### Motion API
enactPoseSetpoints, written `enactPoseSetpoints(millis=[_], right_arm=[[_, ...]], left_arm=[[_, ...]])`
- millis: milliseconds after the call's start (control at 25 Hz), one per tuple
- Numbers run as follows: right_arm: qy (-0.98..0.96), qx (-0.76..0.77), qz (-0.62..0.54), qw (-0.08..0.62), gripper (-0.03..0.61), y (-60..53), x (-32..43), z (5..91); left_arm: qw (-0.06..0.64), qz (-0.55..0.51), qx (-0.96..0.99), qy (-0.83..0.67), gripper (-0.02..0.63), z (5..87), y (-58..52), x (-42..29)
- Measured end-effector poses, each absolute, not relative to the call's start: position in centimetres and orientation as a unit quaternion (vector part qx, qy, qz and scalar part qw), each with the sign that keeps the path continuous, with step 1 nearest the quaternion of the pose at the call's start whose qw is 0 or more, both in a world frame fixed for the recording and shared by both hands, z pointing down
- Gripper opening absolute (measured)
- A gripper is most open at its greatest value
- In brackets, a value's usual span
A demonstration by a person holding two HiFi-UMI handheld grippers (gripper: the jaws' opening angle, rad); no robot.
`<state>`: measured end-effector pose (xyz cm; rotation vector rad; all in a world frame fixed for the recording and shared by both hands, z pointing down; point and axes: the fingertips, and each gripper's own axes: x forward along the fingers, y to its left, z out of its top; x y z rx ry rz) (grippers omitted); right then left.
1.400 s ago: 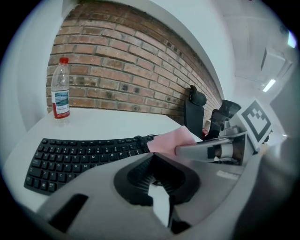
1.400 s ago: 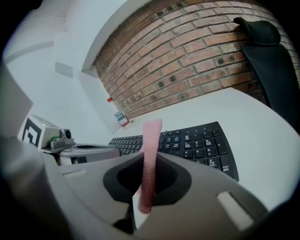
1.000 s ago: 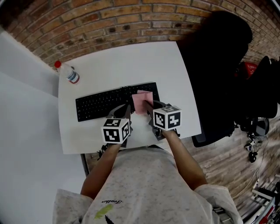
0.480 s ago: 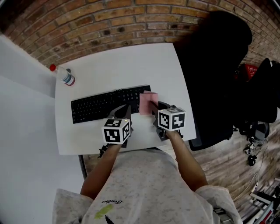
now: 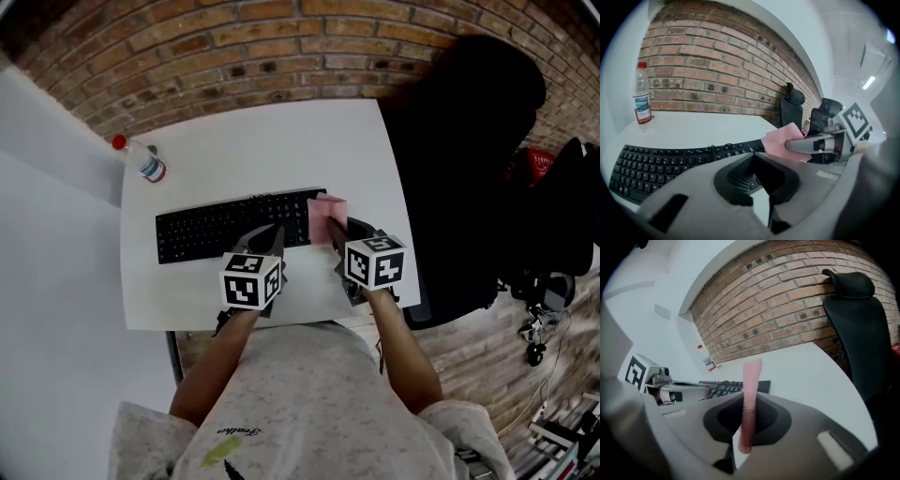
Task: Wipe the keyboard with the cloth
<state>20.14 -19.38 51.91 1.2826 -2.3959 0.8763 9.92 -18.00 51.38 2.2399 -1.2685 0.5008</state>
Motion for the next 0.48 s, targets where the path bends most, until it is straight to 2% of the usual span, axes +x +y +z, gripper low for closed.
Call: enactPoseSetpoints(millis=[480], right_arm=[[-0.867, 0.424, 0.227, 0.130, 0.018, -19.7, 12.3, 46.0]], left_arm=[[0.247, 0.152, 0.813, -0.504, -0.006, 48.3, -17.7, 2.3]])
